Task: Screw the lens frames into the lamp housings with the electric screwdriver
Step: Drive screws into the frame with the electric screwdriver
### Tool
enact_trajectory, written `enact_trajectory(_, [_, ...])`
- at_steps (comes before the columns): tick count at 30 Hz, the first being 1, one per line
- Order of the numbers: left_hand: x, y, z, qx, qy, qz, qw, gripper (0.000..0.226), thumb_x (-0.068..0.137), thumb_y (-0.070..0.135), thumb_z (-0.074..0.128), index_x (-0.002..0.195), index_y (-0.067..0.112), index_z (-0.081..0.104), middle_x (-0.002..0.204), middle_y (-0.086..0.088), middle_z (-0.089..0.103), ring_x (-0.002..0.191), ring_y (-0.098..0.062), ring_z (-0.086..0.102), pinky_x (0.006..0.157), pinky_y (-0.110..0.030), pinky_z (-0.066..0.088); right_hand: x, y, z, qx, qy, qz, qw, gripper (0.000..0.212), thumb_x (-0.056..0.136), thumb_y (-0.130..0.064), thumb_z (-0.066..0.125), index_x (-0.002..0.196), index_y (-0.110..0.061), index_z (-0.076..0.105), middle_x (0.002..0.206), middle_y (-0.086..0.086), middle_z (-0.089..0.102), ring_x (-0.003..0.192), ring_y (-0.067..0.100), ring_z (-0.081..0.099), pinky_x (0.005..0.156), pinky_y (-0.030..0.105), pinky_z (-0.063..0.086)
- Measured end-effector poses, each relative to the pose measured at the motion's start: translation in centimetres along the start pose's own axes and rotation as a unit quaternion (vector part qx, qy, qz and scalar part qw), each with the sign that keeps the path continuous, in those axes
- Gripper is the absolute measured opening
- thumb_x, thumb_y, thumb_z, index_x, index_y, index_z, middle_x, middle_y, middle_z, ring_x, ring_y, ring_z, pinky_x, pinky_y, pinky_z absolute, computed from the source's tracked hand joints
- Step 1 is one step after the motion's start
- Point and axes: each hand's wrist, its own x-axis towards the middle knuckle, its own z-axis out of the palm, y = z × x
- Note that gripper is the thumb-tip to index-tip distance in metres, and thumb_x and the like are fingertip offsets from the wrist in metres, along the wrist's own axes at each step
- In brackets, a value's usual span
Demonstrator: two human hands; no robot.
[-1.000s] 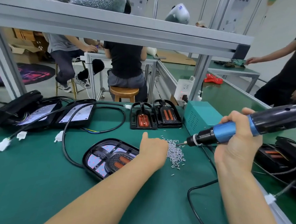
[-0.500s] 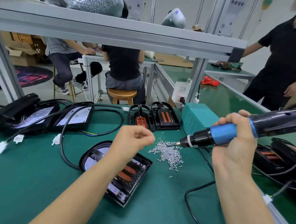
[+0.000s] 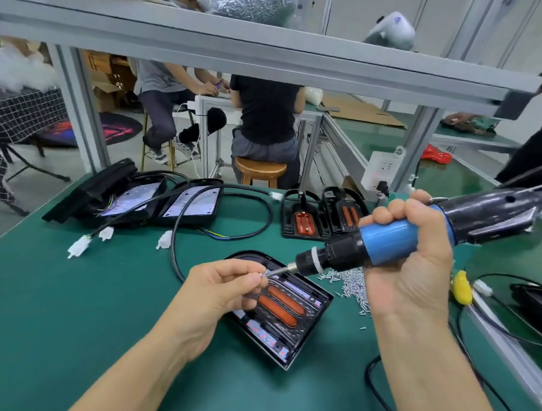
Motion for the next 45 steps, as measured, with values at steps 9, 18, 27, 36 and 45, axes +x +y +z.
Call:
enact_trajectory(9, [-0.6,-0.2,-1.3,-0.027,0.019,-0.002,0.999,0.017,0.065,0.008,0.07,0.081,0.003,0.073,0.072,-0.011,0.07,0.063,-0.013,0.064,0.056,-0.022,0.053,-0.5,1.5,1.2,-0.015,-0.006,0.012,1.0,0.023,0.07,-0.006,0.058,0.087,-0.021,0.053,0.063,-0.006,0.051,0.055,0.008,0.052,0.06,0.019,0.048])
enact_trajectory(18, [-0.6,-0.4,-1.4,-0.028,0.044,0.005,0.999,0.014,0.079,-0.004,0.065,0.075,0.006,0.074,0.07,-0.011,0.07,0.061,-0.012,0.063,0.056,-0.021,0.053,-0.5,2.1,1.2,-0.013,-0.002,0.017,1.0,0.024,0.068,-0.006,0.059,0.087,-0.021,0.054,0.064,-0.006,0.051,0.055,0.009,0.052,0.059,0.02,0.048])
enact_trajectory(27, [-0.7,-0.6,-1.8,-0.019,0.047,0.004,0.999,0.008,0.074,-0.003,0.068,0.079,0.002,0.072,0.071,-0.013,0.071,0.06,-0.013,0.063,0.058,-0.021,0.054,-0.7,2.7,1.4,-0.019,-0.016,0.018,1.0,0.024,0.069,-0.007,0.057,0.087,-0.021,0.052,0.063,-0.006,0.051,0.055,0.009,0.051,0.059,0.021,0.048])
enact_trajectory(36, [-0.6,-0.7,-2.9,-0.081,0.048,0.006,0.996,0.012,0.062,0.008,0.07,0.071,0.008,0.078,0.069,-0.01,0.07,0.059,-0.012,0.063,0.055,-0.021,0.053,-0.8,3.6,2.3,-0.019,-0.037,0.019,0.999,0.023,0.07,-0.005,0.056,0.087,-0.019,0.051,0.062,-0.005,0.051,0.054,0.009,0.05,0.059,0.022,0.047])
enact_trajectory(45, [-0.5,-1.0,-3.7,-0.09,0.065,0.024,0.994,0.008,0.068,0.005,0.07,0.071,0.007,0.077,0.069,-0.009,0.07,0.059,-0.011,0.063,0.056,-0.02,0.053,-0.7,4.5,2.4,-0.034,-0.055,0.019,0.998,0.022,0.073,-0.005,0.057,0.088,-0.019,0.052,0.061,-0.005,0.052,0.055,0.01,0.052,0.06,0.023,0.047])
